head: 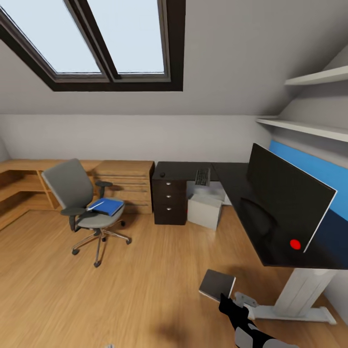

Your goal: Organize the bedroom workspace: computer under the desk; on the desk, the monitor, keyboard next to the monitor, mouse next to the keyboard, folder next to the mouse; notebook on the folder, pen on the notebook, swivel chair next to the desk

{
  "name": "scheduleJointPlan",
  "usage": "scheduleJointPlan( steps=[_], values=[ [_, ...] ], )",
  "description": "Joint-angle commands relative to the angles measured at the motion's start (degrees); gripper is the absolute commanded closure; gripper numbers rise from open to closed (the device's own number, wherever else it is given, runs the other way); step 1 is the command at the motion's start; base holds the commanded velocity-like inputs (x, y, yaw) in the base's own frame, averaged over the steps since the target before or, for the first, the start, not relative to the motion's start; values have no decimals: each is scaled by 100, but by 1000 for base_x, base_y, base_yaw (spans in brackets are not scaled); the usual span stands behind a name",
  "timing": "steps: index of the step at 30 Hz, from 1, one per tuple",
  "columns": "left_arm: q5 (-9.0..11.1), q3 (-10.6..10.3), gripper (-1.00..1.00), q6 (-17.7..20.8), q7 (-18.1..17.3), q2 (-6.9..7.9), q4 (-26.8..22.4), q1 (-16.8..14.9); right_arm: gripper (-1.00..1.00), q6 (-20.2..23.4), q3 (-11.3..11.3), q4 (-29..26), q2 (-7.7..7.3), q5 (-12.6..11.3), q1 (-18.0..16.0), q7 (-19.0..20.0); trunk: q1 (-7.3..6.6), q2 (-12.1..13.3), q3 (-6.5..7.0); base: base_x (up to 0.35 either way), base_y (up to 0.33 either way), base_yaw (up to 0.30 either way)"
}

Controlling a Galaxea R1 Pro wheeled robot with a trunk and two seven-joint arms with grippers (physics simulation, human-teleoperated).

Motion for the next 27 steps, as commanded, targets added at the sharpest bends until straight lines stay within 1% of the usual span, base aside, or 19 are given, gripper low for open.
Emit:
scheduleJointPlan(
  steps=[1, 27],
  values=[
    [46, -15, -100, -18, 6, 0, 2, -4, 100, -24, -52, 8, -1, 49, -5, 9, 4, -5, -7, 333, 0, 2],
    [50, -15, -100, -18, 6, 0, 3, -4, 100, -24, -52, 8, -8, 52, -5, 9, 4, -5, -7, 335, 0, 0]
  ],
)
